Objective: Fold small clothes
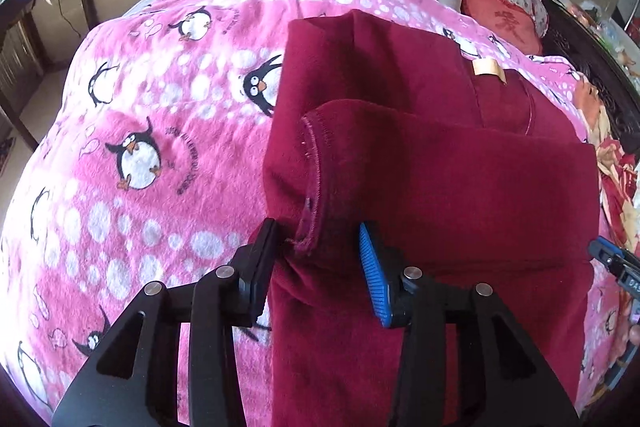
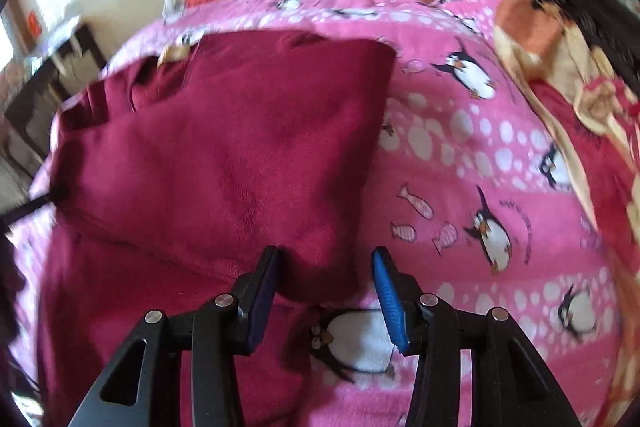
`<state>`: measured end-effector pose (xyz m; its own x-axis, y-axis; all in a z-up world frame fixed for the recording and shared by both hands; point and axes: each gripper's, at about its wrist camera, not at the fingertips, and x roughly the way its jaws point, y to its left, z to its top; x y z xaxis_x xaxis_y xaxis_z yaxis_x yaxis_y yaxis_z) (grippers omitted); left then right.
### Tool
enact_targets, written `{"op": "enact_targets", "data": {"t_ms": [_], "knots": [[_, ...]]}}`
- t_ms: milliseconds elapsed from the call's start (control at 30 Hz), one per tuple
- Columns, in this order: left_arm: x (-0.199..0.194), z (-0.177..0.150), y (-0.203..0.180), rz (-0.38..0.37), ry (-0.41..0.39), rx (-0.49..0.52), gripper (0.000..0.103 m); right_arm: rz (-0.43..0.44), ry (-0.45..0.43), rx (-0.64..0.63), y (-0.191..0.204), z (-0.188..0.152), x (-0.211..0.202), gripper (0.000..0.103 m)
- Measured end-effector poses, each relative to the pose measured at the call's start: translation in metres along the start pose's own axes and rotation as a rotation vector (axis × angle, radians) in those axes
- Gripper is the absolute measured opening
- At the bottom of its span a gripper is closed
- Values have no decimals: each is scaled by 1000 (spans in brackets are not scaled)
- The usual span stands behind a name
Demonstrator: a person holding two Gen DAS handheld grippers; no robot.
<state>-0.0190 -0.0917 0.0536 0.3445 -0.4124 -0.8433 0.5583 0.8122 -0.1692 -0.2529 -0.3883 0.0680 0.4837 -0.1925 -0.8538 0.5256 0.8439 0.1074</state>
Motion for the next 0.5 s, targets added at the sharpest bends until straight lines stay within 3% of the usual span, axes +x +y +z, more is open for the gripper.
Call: {"op": "enact_targets", "data": {"t_ms": [133,200,267,300,333,400,500], "knots": [[-16,-4,5,-21,-1,-36,41,32,-50,32,-4,-6,-31,48],[-26,-11,6,-36,-9,-51,41,106,-28,69,-5,-13,-30,55],[-33,-19,5,-42,-2,-53,41,141,27,90,-3,-21,-17,55],[-37,-23,4,-43,3,-51,41,138,61,79,1,-26,-6,45],[-42,-29,5,-43,7,-47,41,135,71,63,6,-31,-1,21],[-53,-42,7,-43,8,-50,41,97,44,30,11,-35,-4,10],[-62,-62,7,-39,16,-31,41,51,4,10,6,-39,-19,8]]}}
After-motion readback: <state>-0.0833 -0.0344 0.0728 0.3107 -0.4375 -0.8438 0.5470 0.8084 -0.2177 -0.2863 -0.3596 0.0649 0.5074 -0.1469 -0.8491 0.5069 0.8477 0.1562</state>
